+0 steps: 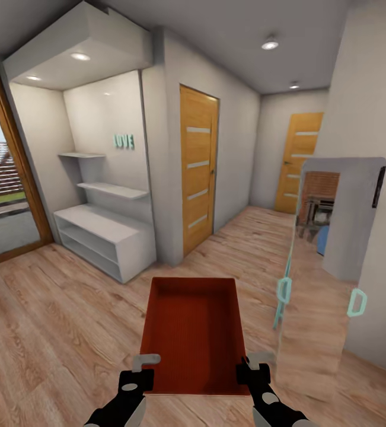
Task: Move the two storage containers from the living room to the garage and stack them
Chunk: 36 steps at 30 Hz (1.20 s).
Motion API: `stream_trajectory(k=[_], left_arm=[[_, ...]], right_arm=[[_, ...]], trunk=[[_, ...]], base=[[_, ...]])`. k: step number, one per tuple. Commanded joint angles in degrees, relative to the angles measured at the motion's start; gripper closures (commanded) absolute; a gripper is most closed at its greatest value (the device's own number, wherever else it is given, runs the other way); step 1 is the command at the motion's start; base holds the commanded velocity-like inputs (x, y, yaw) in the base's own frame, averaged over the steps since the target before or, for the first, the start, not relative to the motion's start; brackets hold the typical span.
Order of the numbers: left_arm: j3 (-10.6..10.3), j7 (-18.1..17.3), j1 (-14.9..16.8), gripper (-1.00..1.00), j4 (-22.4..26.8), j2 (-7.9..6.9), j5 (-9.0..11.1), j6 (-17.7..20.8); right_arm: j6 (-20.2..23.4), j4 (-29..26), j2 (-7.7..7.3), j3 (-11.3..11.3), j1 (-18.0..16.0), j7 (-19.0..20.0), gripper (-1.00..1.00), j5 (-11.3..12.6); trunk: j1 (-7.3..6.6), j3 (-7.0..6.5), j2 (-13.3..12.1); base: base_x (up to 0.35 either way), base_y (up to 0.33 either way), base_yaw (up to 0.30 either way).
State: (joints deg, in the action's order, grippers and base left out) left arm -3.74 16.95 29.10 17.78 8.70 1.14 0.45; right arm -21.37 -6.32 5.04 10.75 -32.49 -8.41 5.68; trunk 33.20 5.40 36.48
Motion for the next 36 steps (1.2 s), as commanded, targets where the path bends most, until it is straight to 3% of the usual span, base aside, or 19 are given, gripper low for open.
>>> stream_trajectory(k=[1,26,36], left_arm=[[-1.09,0.66,-0.01,1.00,-0.20,-0.35,0.97,0.14],[-1.06,0.67,-0.01,1.00,-0.46,-0.35,0.94,0.16],[-1.09,0.67,-0.01,1.00,-0.46,-0.35,0.92,0.16]], right_arm=[[-5.43,-0.09,-0.07,-0.25,-0.12,-0.20,1.00,0.13],[-5.37,-0.09,-0.17,-0.20,-0.12,-0.12,1.00,-0.16],[-5.38,-0.09,-0.15,-0.23,-0.12,-0.12,1.00,0.21]], trunk=[[0.05,0.10,0.08],[0.05,0.10,0.08],[0.05,0.23,0.08]], base=[[0.321,0.118,-0.021],[0.311,0.190,-0.002],[0.304,0.217,-0.216]])
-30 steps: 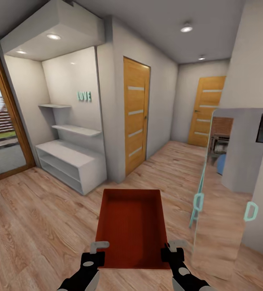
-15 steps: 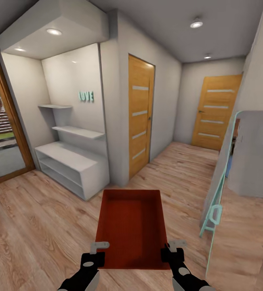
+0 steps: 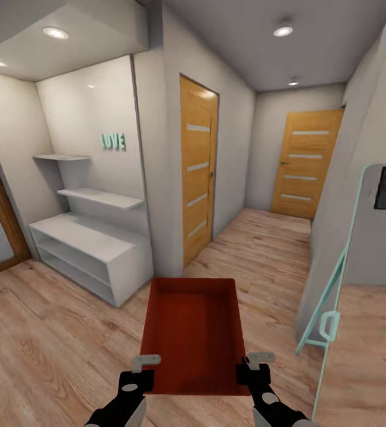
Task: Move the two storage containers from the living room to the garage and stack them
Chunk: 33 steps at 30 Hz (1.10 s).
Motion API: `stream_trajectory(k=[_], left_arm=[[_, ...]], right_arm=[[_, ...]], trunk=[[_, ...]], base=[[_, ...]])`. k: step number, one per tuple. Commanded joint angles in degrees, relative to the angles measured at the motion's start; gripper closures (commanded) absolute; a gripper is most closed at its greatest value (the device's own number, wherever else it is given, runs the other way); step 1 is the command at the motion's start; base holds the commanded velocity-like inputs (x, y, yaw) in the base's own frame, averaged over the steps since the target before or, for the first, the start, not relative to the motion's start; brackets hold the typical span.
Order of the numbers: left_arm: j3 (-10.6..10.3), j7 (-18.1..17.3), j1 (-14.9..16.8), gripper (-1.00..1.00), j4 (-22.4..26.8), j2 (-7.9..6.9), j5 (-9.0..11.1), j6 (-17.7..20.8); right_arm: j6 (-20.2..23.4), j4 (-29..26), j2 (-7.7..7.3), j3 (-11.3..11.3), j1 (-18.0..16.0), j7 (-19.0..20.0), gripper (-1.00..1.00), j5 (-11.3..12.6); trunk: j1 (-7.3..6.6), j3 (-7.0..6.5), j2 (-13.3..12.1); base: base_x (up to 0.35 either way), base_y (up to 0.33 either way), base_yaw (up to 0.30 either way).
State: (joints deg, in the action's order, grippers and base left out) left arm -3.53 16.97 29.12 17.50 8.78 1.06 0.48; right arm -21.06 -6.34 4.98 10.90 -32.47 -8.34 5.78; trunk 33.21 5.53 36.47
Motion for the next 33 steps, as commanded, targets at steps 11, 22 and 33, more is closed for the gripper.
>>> stream_trajectory(k=[11,22,33], left_arm=[[-1.30,0.62,-0.03,1.00,-0.19,-0.43,0.97,0.13],[-1.39,0.66,-0.03,1.00,-0.19,-0.43,0.97,0.13],[-1.39,0.63,-0.03,1.00,-0.19,-0.43,0.96,0.13]], right_arm=[[-5.72,-0.08,-0.15,-0.40,-0.13,-0.19,1.00,0.11],[-5.74,-0.08,-0.15,-0.41,-0.13,-0.19,1.00,0.11],[-5.75,-0.08,-0.15,-0.39,-0.13,-0.19,1.00,0.11]], trunk=[[0.05,0.40,0.09],[0.05,0.70,0.09],[0.05,1.01,0.09]], base=[[0.304,0.217,-0.271],[0.303,0.217,-0.271],[0.303,0.217,-0.271]])
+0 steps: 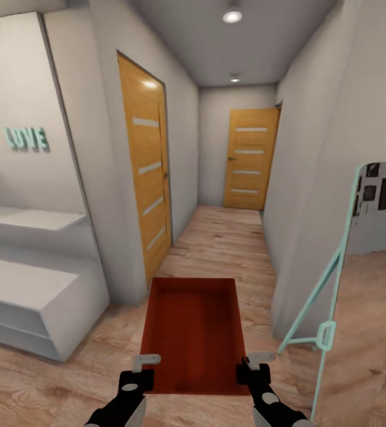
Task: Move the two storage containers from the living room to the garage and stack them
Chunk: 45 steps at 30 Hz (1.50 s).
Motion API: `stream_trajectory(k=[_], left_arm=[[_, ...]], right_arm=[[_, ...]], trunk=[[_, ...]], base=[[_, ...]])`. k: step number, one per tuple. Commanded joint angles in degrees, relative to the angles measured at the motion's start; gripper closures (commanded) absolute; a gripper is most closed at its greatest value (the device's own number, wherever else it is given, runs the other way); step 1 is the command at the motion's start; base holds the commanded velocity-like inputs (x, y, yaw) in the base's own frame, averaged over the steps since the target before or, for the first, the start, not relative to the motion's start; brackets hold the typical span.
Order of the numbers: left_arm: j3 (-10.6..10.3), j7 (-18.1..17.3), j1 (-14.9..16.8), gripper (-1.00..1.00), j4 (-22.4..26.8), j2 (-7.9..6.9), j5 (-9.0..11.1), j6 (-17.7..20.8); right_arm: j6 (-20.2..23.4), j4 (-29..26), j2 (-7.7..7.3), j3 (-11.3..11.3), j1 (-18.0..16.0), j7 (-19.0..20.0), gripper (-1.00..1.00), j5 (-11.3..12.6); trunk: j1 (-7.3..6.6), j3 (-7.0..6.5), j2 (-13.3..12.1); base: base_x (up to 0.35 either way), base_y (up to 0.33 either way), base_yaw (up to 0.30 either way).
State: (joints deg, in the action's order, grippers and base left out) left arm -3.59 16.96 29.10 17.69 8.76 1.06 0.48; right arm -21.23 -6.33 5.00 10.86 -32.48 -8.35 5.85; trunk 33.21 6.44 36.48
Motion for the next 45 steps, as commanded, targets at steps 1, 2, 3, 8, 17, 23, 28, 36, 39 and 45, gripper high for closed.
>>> stream_trajectory(k=[1,2,3,8,17,23,28,36,39,45], left_arm=[[-1.34,0.64,-0.01,1.00,-0.37,-0.41,0.96,0.13],[-1.34,0.65,-0.01,1.00,-0.37,-0.41,0.96,0.13],[-1.34,0.65,-0.01,1.00,-0.37,-0.41,0.96,0.13],[-1.34,0.65,-0.01,1.00,-0.37,-0.41,0.96,0.13],[-1.50,0.64,-0.01,1.00,-0.30,-0.41,0.96,0.11],[-1.43,0.63,-0.01,1.00,-0.36,-0.41,0.96,0.13],[-1.42,0.65,-0.01,1.00,-0.30,-0.41,0.96,0.13],[-1.42,0.62,-0.01,1.00,-0.24,-0.41,0.96,0.11],[-1.42,0.62,-0.01,1.00,-0.21,-0.41,0.96,0.10],[-1.42,0.61,-0.01,1.00,-0.21,-0.41,0.96,0.08]], right_arm=[[-5.58,-0.08,-0.15,-0.34,-0.13,-0.18,1.00,0.04],[-5.58,-0.08,-0.16,-0.35,-0.13,-0.18,1.00,0.04],[-5.58,-0.08,-0.16,-0.33,-0.13,-0.18,1.00,0.04],[-5.58,-0.08,-0.17,-0.37,-0.13,-0.18,1.00,0.04],[-5.58,-0.08,-0.17,-0.36,-0.13,-0.18,1.00,0.04],[-5.58,-0.08,-0.22,-0.38,-0.13,-0.18,1.00,0.10],[-5.58,-0.08,-0.18,-0.39,-0.13,-0.18,1.00,0.11],[-5.58,-0.08,-0.17,-0.40,-0.13,-0.18,1.00,0.13],[-5.58,-0.08,-0.17,-0.40,-0.13,-0.18,1.00,0.13],[-5.52,-0.08,-0.17,-0.38,-0.13,-0.18,1.00,0.13]], trunk=[[0.05,0.12,0.08],[0.05,0.15,0.08],[0.05,0.18,0.08],[0.05,0.32,0.08],[0.05,0.57,0.08],[0.05,0.73,0.08],[0.05,0.85,0.08],[0.05,0.88,0.08],[0.05,0.88,0.08],[0.05,0.88,0.08]], base=[[0.303,0.217,-0.271],[0.303,0.217,-0.271],[0.303,0.217,-0.271],[0.303,0.217,-0.271],[0.303,0.212,-0.271],[0.305,0.172,-0.272],[0.310,0.146,-0.267],[0.316,0.113,-0.066],[0.317,0.105,-0.003],[0.317,0.105,0.000]])
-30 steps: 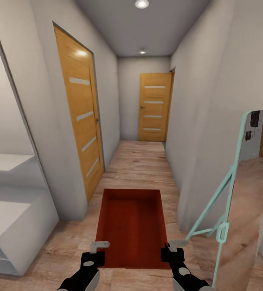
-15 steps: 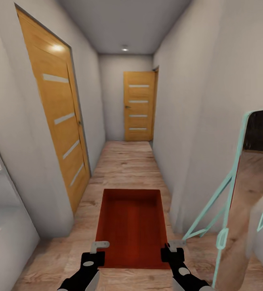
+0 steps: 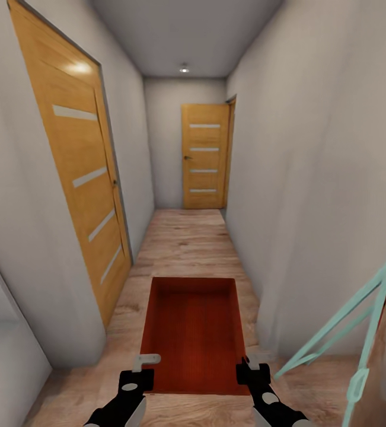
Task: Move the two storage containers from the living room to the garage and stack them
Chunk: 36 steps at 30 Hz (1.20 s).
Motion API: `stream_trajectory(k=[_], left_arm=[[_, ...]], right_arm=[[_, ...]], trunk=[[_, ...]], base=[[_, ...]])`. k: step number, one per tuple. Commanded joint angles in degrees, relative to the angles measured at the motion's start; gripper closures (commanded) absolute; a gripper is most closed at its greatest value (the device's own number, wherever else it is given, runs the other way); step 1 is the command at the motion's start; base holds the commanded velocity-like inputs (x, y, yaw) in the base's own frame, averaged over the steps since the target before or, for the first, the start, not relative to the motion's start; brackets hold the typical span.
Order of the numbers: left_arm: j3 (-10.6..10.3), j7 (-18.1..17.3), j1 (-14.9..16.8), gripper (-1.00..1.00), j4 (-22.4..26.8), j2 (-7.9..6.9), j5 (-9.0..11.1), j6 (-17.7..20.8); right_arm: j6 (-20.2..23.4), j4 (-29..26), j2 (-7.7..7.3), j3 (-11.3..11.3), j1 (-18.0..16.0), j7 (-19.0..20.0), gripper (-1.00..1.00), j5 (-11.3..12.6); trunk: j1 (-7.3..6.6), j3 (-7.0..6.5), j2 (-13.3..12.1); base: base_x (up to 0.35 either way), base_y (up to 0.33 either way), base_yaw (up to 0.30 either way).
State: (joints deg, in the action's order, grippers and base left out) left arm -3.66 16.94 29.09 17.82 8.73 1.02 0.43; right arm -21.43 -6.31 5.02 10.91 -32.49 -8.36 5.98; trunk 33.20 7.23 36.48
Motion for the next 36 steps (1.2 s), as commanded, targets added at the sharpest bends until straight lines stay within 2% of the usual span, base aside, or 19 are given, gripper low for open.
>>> stream_trajectory(k=[1,20,28,36], left_arm=[[-1.35,0.64,0.00,1.00,-0.37,-0.38,1.00,0.15],[-1.35,0.64,0.00,1.00,-0.48,-0.38,1.05,0.24],[-1.35,0.64,0.00,1.00,-0.51,-0.38,1.03,0.27],[-1.35,0.64,0.00,1.00,-0.57,-0.38,1.00,0.37]], right_arm=[[-5.31,-0.11,-0.19,-0.44,-0.12,-0.16,1.00,0.00],[-5.37,-0.11,-0.17,-0.45,-0.12,-0.16,1.00,0.00],[-5.37,-0.11,-0.20,-0.45,-0.12,-0.16,1.00,0.00],[-5.37,-0.11,-0.19,-0.41,-0.12,-0.16,1.00,-0.09]], trunk=[[0.05,0.09,0.08],[0.05,0.09,0.08],[0.05,0.09,0.08],[0.05,0.09,0.08]], base=[[0.317,0.105,0.000],[0.317,0.105,0.002],[0.317,0.105,0.186],[0.318,0.096,0.040]])
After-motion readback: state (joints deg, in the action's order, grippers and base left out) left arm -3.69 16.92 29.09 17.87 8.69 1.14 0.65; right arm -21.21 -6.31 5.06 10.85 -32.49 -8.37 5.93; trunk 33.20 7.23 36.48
